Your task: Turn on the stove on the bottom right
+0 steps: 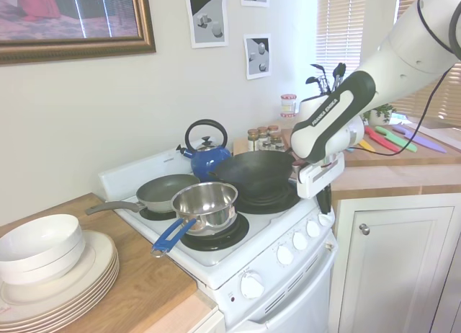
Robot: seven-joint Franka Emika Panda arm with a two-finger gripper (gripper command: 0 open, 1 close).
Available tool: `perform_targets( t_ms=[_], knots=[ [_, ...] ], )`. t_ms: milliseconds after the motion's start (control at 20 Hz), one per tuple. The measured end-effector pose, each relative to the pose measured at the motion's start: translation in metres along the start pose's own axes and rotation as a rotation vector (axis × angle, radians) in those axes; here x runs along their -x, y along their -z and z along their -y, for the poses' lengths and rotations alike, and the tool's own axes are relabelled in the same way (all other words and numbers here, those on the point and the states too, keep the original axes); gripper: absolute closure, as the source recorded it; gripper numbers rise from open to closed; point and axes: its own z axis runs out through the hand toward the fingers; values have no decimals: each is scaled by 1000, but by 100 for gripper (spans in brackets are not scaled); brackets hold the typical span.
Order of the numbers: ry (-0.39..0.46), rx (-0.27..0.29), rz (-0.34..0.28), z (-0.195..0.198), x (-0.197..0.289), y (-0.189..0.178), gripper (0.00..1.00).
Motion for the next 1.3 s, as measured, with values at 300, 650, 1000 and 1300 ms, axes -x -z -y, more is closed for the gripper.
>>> perform_targets(
  t_ms=[300,650,1000,1300],
  knots=[
    [1,2,8,3,4,-3,100],
    [0,0,9,4,5,-4,100],
    [-2,1,10,7,7,-5,100],
    [-4,1,12,8,10,-8,100]
  ],
)
